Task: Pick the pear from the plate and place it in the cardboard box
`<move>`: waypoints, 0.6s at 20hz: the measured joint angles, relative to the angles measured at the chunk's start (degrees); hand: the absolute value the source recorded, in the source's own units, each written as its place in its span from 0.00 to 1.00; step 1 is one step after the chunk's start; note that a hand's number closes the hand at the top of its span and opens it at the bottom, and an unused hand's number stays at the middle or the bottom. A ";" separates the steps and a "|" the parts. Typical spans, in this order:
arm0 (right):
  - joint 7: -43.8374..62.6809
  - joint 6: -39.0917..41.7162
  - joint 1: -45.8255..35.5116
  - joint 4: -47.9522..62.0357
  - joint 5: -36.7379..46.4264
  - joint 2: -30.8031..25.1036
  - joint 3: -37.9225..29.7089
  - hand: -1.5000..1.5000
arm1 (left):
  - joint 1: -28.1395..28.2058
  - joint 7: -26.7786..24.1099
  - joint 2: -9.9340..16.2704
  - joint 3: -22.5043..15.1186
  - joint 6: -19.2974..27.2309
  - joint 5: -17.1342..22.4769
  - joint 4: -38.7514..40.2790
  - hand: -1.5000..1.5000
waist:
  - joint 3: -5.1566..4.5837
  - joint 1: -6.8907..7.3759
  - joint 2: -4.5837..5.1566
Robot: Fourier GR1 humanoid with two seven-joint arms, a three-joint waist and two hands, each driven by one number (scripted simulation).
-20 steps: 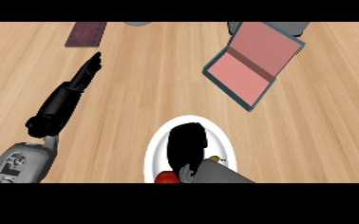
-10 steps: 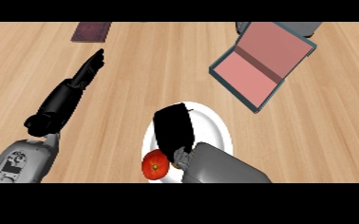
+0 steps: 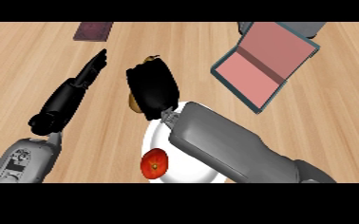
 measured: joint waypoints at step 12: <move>13.08 -12.92 -9.69 3.49 2.64 -1.61 -14.19 1.00 | 1.02 -0.36 -0.72 1.35 -0.07 -0.84 1.08 0.50 | -0.01 -2.05 -0.50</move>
